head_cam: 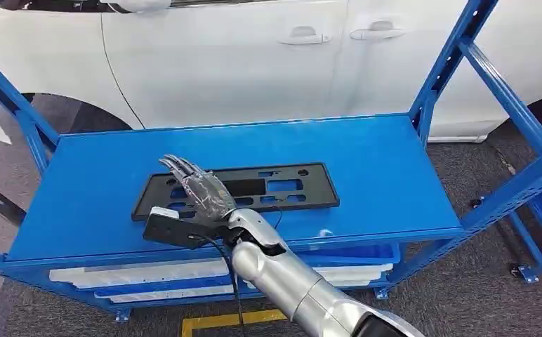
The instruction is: Take the parts from the cabinet and place them on the table.
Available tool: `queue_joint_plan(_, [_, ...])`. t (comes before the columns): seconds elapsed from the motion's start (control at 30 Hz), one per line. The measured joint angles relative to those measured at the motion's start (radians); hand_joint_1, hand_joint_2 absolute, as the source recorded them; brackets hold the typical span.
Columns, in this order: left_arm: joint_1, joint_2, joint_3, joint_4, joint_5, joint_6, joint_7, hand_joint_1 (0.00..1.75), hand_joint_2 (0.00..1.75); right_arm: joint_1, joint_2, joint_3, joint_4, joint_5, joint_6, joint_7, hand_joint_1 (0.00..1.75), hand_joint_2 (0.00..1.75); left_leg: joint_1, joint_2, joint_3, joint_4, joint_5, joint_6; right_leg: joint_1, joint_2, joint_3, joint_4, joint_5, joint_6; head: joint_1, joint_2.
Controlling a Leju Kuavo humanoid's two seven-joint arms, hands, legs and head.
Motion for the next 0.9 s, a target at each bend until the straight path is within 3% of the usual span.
queue_joint_plan(0.13, [-0.001,0.0,-0.001,0.0,0.002,0.006,0.0,0.0,0.0,0.0,0.0,0.013,-0.002,0.003,-0.013,0.001,0.0,1.75,0.002,0.0,0.003,-0.003,0.0,-0.023,0.006,0.004,0.001,-0.012,0.011,-0.02,0.0,0.0])
queue_joint_plan(0.2, [-0.001,-0.002,-0.001,0.0,0.003,0.006,0.0,0.0,0.0,-0.001,0.0,0.018,-0.006,0.005,-0.014,0.001,0.0,1.75,0.004,0.001,-0.008,0.029,-0.029,-0.032,-0.003,0.001,0.01,-0.024,0.016,-0.03,-0.001,0.0])
queue_joint_plan(0.3, [-0.002,-0.002,-0.005,0.0,0.003,0.008,0.0,0.0,0.0,0.003,-0.002,0.031,-0.006,0.028,-0.026,0.005,0.0,1.75,0.007,0.001,-0.117,0.265,-0.14,-0.045,-0.002,0.0,0.011,-0.023,0.015,-0.033,-0.002,0.0])
queue_joint_plan(0.33, [-0.001,-0.002,-0.006,0.0,0.003,0.008,0.0,0.0,0.0,0.006,-0.002,0.035,-0.006,0.037,-0.033,0.007,0.0,1.75,0.007,0.001,-0.137,0.305,-0.15,-0.046,-0.002,0.0,0.01,-0.023,0.015,-0.034,-0.002,0.0])
queue_joint_plan(0.53, [0.0,-0.002,-0.006,0.0,0.003,0.009,0.0,0.0,0.0,0.006,-0.002,0.036,-0.006,0.039,-0.034,0.008,0.0,1.75,0.007,0.001,-0.142,0.315,-0.15,-0.046,-0.002,0.0,0.011,-0.023,0.015,-0.034,-0.002,0.0])
queue_joint_plan(0.57, [0.0,-0.002,-0.008,0.0,0.003,0.009,0.0,0.0,0.0,0.008,-0.002,0.049,-0.006,0.066,-0.051,0.017,0.0,1.75,0.009,0.001,-0.136,0.295,-0.118,-0.046,-0.002,0.002,0.013,-0.023,0.013,-0.033,-0.002,0.0])
queue_joint_plan(0.6, [0.0,-0.002,-0.008,0.0,0.003,0.01,0.0,0.0,0.0,0.008,-0.002,0.057,-0.006,0.085,-0.063,0.024,0.0,1.75,0.01,0.001,-0.11,0.241,-0.085,-0.045,-0.002,0.004,0.016,-0.023,0.012,-0.032,-0.002,0.0])
queue_joint_plan(0.63, [-0.001,-0.001,-0.009,0.0,0.004,0.013,0.0,0.0,0.0,0.008,-0.001,0.081,-0.006,0.132,-0.09,0.039,0.0,1.75,0.011,0.001,-0.022,0.063,0.0,-0.04,-0.002,0.005,0.025,-0.023,0.007,-0.026,-0.002,0.0])
queue_joint_plan(0.67, [-0.006,-0.001,-0.012,0.0,0.004,0.013,0.001,0.0,0.0,0.011,-0.001,0.122,-0.006,0.169,-0.109,0.051,0.0,1.75,0.001,-0.002,0.005,-0.003,-0.003,-0.019,0.003,0.005,0.018,-0.022,0.006,-0.009,-0.001,0.0])
queue_joint_plan(0.7, [-0.006,-0.001,-0.013,0.0,0.004,0.013,0.001,0.0,0.0,0.011,-0.001,0.131,-0.005,0.179,-0.116,0.056,0.0,1.75,0.001,-0.003,0.004,-0.002,-0.003,-0.012,0.002,0.004,0.021,-0.026,0.007,-0.002,0.0,0.0])
queue_joint_plan(0.73, [-0.007,-0.002,-0.014,0.0,0.004,0.013,0.001,0.0,0.0,0.009,-0.001,0.139,-0.005,0.193,-0.126,0.058,0.0,1.75,0.01,-0.002,0.009,-0.013,0.003,-0.001,0.006,0.004,0.02,-0.023,0.002,0.006,-0.001,0.0])
queue_joint_plan(0.77, [-0.007,-0.002,-0.014,0.0,0.004,0.014,0.001,0.0,0.0,0.007,-0.001,0.15,-0.005,0.215,-0.14,0.063,0.0,1.75,0.01,0.0,0.012,-0.016,0.004,0.002,0.003,0.002,0.014,-0.001,-0.015,0.011,0.0,0.0])
queue_joint_plan(0.8, [-0.008,-0.002,-0.014,0.0,0.004,0.014,0.001,0.0,0.0,0.006,-0.001,0.161,-0.002,0.237,-0.155,0.071,0.0,1.75,0.009,0.001,0.011,-0.015,0.003,0.011,0.003,0.002,-0.012,0.054,-0.048,0.012,0.001,0.0])
queue_joint_plan(0.87, [-0.009,-0.002,-0.015,0.0,0.004,0.014,0.001,0.0,0.0,0.008,-0.002,0.187,0.013,0.274,-0.178,0.092,0.0,1.75,0.006,0.002,0.01,-0.015,0.002,0.014,0.002,0.002,-0.094,0.222,-0.123,0.015,0.001,0.0])
queue_joint_plan(0.9, [-0.009,-0.001,-0.016,0.001,0.004,0.014,0.001,0.0,0.0,0.01,-0.002,0.198,0.024,0.29,-0.187,0.105,0.0,1.75,0.004,0.002,0.01,-0.014,0.001,0.015,0.002,0.002,-0.128,0.287,-0.14,0.015,0.001,0.0])
